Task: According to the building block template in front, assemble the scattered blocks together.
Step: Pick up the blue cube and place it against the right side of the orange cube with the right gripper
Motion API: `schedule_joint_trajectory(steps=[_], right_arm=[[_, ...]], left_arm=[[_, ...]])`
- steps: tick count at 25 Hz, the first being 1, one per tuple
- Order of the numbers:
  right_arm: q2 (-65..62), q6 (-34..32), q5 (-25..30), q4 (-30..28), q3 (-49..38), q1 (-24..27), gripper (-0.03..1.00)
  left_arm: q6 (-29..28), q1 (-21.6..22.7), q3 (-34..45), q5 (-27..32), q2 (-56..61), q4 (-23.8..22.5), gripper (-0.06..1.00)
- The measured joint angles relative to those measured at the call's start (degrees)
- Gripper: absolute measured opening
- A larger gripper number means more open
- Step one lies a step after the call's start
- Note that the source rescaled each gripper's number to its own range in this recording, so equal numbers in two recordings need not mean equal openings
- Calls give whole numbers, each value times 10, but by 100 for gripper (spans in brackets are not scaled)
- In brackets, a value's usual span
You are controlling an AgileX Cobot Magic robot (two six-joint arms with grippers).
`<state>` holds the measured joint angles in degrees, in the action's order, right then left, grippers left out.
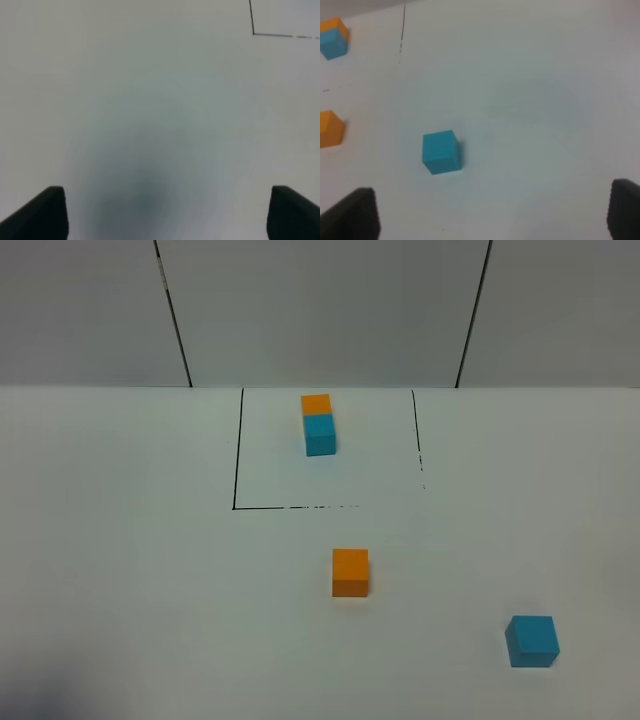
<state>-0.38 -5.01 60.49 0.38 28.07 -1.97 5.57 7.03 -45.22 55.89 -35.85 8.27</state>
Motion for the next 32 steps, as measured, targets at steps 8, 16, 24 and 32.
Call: schedule_joint_trajectory(steps=[8,16,24,32], right_arm=[[0,0,0,0,0,0,81],[0,0,0,0,0,0,81],[0,0,0,0,0,0,81],[0,0,0,0,0,0,81]], left_arm=[[31,0,101,8,187,63,69],[80,-9,130,36,269,93,69],[81,-35,160,62,342,89,69],[81,-42,160,62,362,89,69]])
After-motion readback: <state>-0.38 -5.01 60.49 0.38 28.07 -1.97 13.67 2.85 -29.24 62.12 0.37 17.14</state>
